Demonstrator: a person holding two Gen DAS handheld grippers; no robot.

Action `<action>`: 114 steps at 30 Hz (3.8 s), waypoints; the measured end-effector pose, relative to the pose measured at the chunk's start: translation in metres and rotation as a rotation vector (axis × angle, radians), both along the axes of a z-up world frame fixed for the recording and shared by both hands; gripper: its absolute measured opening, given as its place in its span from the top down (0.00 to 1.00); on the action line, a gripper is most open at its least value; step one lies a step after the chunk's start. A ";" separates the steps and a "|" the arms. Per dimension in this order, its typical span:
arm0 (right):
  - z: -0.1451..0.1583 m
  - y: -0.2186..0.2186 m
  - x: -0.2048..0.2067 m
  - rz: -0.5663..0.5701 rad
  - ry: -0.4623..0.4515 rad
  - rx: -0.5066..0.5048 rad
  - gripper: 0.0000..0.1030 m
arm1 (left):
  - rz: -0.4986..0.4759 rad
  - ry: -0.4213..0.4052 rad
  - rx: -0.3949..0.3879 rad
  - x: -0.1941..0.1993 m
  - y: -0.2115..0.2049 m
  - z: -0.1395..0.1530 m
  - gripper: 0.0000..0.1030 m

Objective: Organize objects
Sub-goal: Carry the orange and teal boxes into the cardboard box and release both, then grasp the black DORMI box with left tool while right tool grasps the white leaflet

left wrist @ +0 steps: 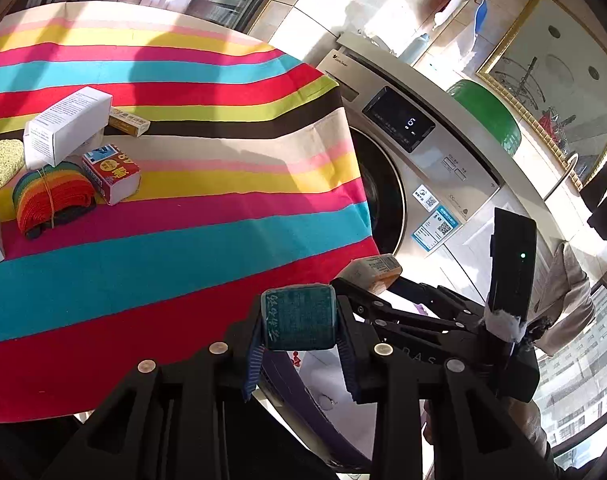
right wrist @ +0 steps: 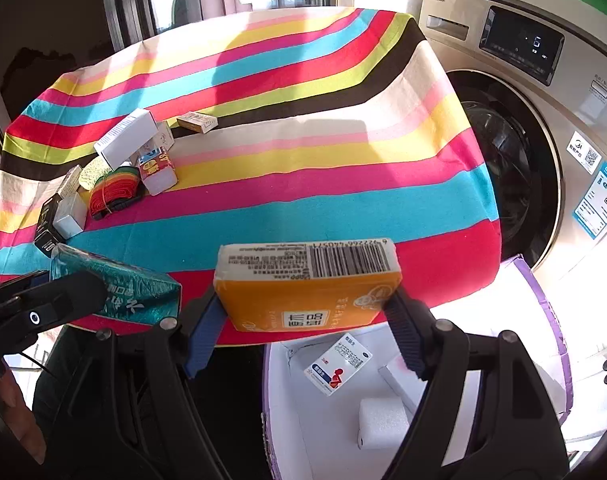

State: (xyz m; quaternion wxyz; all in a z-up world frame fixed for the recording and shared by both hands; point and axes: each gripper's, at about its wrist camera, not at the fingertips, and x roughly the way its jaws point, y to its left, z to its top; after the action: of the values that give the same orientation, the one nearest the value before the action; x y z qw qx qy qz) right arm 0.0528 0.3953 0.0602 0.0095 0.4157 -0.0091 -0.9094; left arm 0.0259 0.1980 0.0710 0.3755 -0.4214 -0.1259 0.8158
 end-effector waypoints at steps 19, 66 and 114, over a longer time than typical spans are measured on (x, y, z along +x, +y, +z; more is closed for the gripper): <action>-0.040 0.077 0.040 -0.254 -0.131 0.023 0.25 | -0.213 -0.067 -0.059 0.026 0.053 -0.024 0.63; -0.036 0.043 0.022 -0.180 -0.146 -0.013 0.09 | 0.662 0.041 -0.192 -0.013 -0.186 -0.011 0.39; 0.029 -0.168 -0.106 0.081 0.009 -0.077 0.06 | 0.721 0.071 -0.382 -0.076 -0.229 -0.042 0.61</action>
State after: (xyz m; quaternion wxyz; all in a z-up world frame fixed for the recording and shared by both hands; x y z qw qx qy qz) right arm -0.0534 0.2276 0.0893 0.0622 0.4110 -0.0270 -0.9091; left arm -0.0499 -0.0307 0.0292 -0.0155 -0.3839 -0.0990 0.9179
